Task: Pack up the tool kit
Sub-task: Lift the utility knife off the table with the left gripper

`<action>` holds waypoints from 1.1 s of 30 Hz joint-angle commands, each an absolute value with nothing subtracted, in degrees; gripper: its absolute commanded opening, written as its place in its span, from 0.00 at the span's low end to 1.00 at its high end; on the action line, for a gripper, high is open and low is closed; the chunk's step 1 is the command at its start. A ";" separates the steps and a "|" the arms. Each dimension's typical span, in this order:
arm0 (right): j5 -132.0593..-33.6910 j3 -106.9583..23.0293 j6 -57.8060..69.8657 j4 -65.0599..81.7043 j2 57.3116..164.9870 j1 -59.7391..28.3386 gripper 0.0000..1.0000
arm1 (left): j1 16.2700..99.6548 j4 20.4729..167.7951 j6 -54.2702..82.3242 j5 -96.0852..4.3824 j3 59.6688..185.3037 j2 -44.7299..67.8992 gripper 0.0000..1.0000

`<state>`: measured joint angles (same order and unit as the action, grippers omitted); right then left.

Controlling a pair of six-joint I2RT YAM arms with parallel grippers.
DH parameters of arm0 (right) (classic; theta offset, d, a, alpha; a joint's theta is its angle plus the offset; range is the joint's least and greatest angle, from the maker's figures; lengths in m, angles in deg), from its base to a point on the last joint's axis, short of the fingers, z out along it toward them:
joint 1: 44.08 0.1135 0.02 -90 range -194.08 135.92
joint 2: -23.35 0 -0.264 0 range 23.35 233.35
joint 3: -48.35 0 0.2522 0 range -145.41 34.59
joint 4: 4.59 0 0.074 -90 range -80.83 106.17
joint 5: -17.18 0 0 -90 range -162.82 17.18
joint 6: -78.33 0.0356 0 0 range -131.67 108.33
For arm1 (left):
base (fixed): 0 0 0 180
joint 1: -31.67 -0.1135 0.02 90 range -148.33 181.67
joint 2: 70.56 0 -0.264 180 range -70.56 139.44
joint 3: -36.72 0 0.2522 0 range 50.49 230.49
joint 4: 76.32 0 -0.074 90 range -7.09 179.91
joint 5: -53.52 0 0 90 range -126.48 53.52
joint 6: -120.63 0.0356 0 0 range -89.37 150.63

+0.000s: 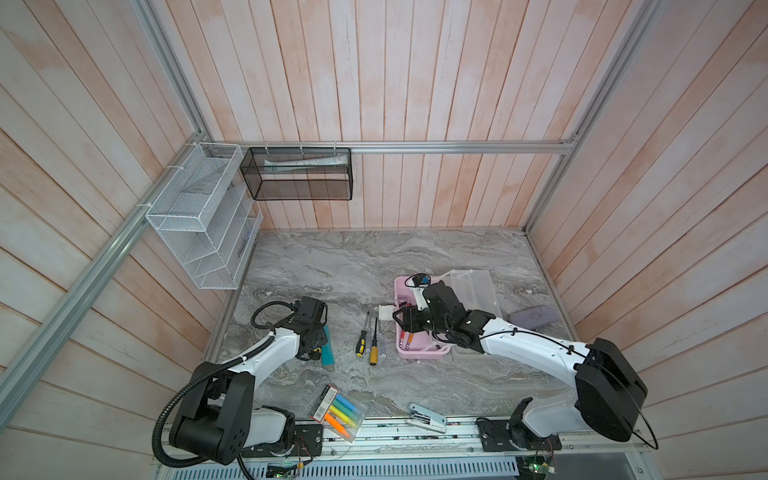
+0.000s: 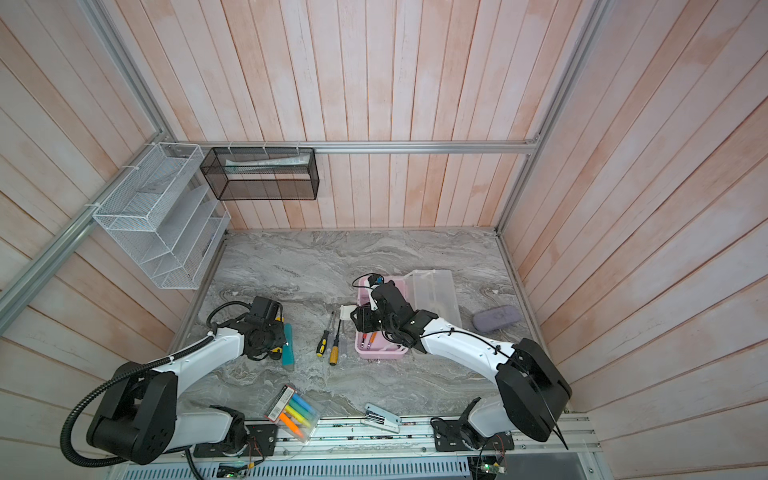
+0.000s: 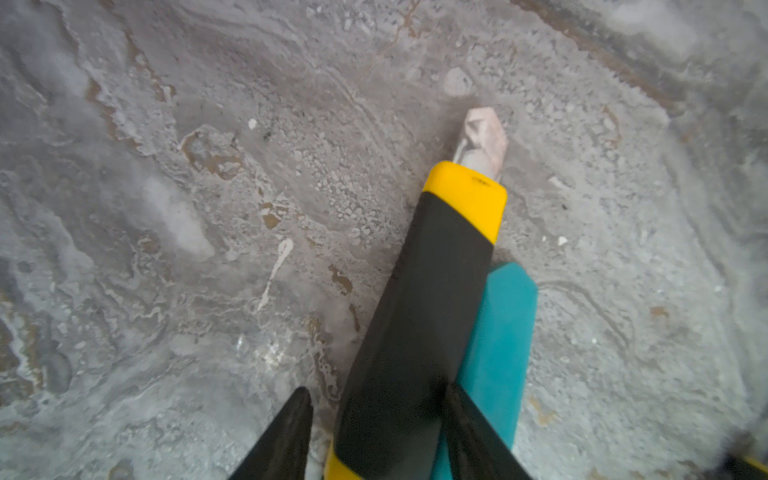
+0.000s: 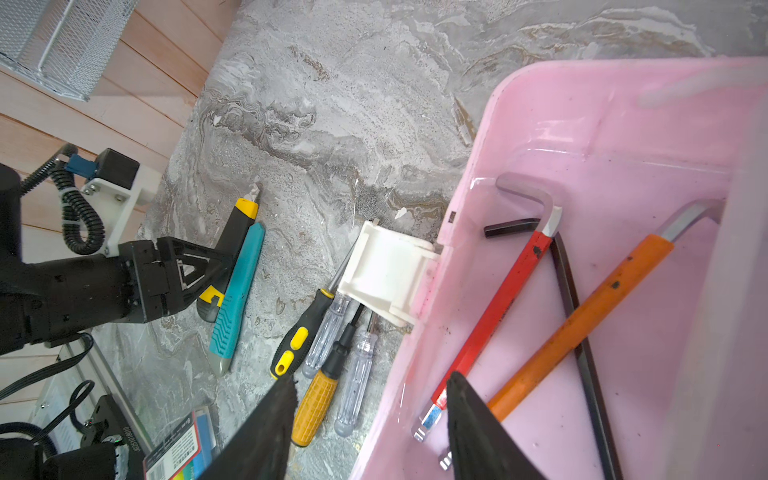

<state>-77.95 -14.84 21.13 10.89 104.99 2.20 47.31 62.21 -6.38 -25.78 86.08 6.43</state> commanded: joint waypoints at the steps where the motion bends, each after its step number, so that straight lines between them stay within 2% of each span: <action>1: -79.03 -14.28 20.60 10.03 105.53 1.58 0.57 | 46.92 62.04 -5.50 -25.75 87.35 7.69 0.54; 21: -81.35 -12.25 21.12 7.77 105.09 -0.58 0.57 | 47.07 62.80 -5.24 -26.46 89.16 11.44 0.52; 30: -81.52 -12.17 21.20 7.59 105.35 -1.02 0.57 | 47.10 63.10 -4.92 -26.37 89.60 12.40 0.39; 33: -81.59 -12.17 21.20 7.44 105.58 -1.27 0.57 | 47.14 63.02 -4.88 -26.37 89.84 12.80 0.40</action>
<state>-80.90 -12.92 21.24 8.68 104.99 -0.86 47.31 62.73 -4.87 -26.35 88.88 11.53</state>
